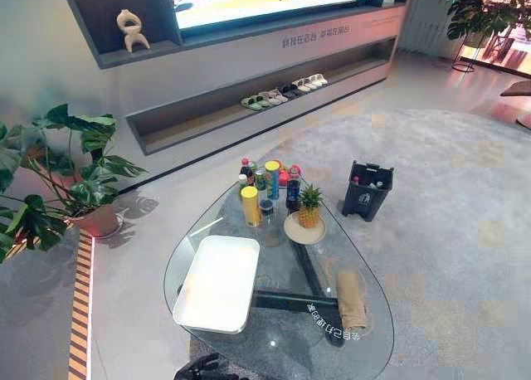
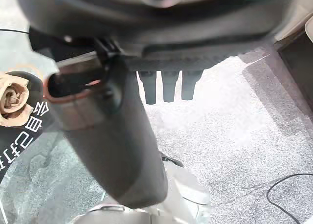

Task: Wipe the table with a cloth and put it in the basket.

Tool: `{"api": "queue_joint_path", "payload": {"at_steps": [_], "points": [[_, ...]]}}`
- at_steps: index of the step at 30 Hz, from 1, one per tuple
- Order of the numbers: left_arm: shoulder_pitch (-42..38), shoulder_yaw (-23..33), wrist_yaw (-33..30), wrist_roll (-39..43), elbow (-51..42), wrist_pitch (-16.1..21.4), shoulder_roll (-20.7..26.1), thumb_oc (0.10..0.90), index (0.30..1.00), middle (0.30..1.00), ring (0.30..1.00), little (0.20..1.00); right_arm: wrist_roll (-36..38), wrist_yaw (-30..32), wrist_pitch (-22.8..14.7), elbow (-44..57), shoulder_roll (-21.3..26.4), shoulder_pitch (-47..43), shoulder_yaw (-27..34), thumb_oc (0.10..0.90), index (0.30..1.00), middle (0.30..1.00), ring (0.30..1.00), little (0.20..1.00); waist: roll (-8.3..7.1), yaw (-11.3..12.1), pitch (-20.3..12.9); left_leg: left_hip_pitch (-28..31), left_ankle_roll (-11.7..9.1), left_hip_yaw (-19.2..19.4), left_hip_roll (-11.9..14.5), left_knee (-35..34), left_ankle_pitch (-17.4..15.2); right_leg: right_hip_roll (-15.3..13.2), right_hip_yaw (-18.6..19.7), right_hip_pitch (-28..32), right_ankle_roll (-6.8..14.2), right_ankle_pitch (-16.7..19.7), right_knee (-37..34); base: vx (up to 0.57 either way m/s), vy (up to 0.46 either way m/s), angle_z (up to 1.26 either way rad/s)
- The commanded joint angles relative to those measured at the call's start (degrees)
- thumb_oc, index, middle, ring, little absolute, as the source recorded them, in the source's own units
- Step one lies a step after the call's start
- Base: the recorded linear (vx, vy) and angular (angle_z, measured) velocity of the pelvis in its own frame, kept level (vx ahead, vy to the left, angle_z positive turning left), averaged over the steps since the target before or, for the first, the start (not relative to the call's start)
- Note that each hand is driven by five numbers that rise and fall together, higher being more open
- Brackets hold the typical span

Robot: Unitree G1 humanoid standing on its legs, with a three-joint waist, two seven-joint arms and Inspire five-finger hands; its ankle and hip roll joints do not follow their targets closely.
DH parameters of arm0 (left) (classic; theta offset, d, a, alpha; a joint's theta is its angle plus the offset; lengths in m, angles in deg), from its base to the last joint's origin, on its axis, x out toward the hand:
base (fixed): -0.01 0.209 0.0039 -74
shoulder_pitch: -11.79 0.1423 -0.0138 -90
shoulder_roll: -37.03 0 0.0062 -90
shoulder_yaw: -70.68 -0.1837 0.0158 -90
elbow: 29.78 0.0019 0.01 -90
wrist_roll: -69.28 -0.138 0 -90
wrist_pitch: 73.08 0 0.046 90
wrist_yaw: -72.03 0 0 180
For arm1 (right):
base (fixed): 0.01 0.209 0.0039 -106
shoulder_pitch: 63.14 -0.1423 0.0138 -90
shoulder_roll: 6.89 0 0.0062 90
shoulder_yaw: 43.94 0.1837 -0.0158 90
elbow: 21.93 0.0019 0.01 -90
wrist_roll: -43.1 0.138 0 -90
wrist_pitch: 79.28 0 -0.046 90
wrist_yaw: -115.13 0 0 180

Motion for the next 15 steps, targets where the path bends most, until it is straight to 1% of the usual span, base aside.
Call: {"api": "queue_joint_path", "payload": {"at_steps": [1,5,15], "points": [[-6.54,-0.09,-0.17,-1.71,2.65,1.32,0.44,0.8,0.9,0.9,0.9,0.9,-0.29,1.33,0.3,-3.11,0.28,-4.96,-0.15,0.8,0.9,0.9,0.9,0.9,-0.32,0.95,2.32,2.73,-1.11,1.16,-0.06,0.35,-6.14,-1.77,0.61,-2.6,2.46,1.93,0.4,-0.12,-0.132,-0.8],[-6.67,0.13,0.08,-0.66,2.48,1.5,0.35,0.8,0.9,0.9,0.9,0.9,-0.37,1.3,0.27,-3.22,0.3,-5.02,-0.13,0.8,0.9,0.9,0.9,0.9,-0.36,1.0,2.29,2.69,-1.13,1.21,-0.05,0.35,-6.14,-1.78,0.52,-2.65,2.47,1.9,0.43,0.0,0.0,0.0],[-6.87,0.36,0.47,-1.14,2.77,1.51,0.55,0.8,0.9,0.9,0.9,0.9,-0.41,1.05,0.35,-2.97,0.45,-5.1,-0.2,0.8,0.9,0.9,0.9,0.9,-0.5,1.0,2.47,2.65,-1.08,1.1,-0.04,0.35,-6.14,-1.69,0.66,-2.76,2.45,1.89,0.5,0.0,0.0,0.0]]}}
